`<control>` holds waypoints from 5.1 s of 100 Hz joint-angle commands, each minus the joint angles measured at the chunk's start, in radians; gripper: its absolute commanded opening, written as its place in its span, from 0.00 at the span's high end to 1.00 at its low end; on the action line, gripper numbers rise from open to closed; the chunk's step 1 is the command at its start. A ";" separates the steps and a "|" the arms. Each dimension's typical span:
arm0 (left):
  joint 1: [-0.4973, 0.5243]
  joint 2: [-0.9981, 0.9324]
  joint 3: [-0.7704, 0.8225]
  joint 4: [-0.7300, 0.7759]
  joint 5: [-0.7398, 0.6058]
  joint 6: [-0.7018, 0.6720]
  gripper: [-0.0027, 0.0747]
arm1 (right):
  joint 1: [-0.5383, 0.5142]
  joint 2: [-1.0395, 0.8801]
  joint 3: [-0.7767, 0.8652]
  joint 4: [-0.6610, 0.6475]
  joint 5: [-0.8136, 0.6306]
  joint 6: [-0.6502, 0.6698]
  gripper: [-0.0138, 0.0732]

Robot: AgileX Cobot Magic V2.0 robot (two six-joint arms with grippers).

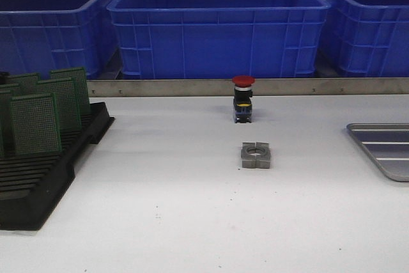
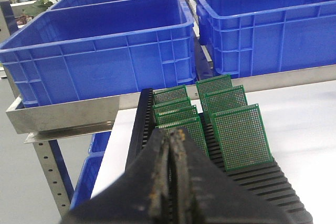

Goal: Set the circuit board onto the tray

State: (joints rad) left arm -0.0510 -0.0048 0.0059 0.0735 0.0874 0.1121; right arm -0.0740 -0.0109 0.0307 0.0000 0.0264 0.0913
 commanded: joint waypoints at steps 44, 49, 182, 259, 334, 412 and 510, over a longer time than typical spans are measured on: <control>0.000 -0.020 -0.108 -0.093 0.042 -0.012 0.99 | 0.000 -0.017 0.003 -0.007 -0.083 -0.003 0.92; 0.000 -0.002 -0.159 -0.098 0.083 -0.012 0.99 | 0.000 -0.017 0.003 -0.007 -0.083 -0.003 0.92; -0.022 0.937 -0.950 -0.147 0.743 0.032 0.07 | 0.000 -0.017 0.003 -0.007 -0.083 -0.003 0.92; -0.022 1.487 -1.410 -0.330 1.185 0.957 0.11 | 0.000 -0.017 0.003 -0.007 -0.083 -0.003 0.92; -0.057 1.764 -1.451 -0.340 1.143 1.379 0.11 | 0.000 -0.017 0.003 -0.007 -0.083 -0.003 0.92; -0.057 1.841 -1.459 -0.353 1.086 1.383 0.99 | 0.000 -0.017 0.003 -0.007 -0.083 -0.003 0.92; -0.338 1.681 -1.545 -0.726 1.187 1.349 0.99 | 0.000 -0.017 0.003 -0.007 -0.121 -0.003 0.92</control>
State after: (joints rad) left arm -0.3407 1.7234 -1.5072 -0.5888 1.2183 1.4721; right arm -0.0740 -0.0109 0.0307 0.0000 0.0158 0.0913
